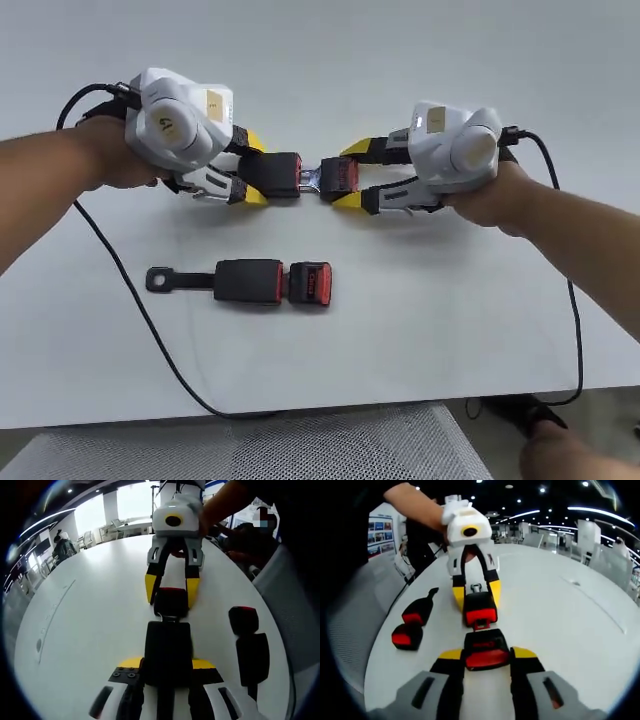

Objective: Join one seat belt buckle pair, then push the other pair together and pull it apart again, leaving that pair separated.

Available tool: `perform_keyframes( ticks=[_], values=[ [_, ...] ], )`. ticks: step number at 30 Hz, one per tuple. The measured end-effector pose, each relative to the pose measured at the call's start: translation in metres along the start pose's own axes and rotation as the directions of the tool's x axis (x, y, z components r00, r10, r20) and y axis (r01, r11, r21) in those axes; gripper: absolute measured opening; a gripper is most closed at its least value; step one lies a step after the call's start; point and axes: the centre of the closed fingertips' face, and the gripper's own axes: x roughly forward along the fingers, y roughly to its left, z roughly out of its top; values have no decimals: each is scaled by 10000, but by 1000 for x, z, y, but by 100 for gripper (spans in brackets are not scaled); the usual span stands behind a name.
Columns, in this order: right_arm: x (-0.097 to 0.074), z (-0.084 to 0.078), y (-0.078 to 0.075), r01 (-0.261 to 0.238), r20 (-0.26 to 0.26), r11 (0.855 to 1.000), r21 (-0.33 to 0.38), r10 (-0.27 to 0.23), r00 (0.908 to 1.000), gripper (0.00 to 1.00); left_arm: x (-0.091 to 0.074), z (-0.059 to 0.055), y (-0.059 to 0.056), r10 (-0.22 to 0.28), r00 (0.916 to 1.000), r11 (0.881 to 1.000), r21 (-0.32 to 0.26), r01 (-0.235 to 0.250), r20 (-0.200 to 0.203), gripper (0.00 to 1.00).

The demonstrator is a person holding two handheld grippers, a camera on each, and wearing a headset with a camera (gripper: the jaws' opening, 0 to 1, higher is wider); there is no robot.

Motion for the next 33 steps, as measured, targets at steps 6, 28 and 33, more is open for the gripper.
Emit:
perform_keyframes(
  ticks=[6,28,33],
  values=[
    [-1,1,-2,-100,-152,9999,28,100,9998,35,2,1,0,-94,9997,9997,220,99,-227,34],
    [12,12,-3,143,-708,9996,228,-126,9974,34,3,0,1,-183,9977,9989,422,211,-650,34],
    [12,11,-3,246,-897,9995,182,-229,9957,35,2,0,1,-176,9972,9989,426,207,-732,34]
  ],
)
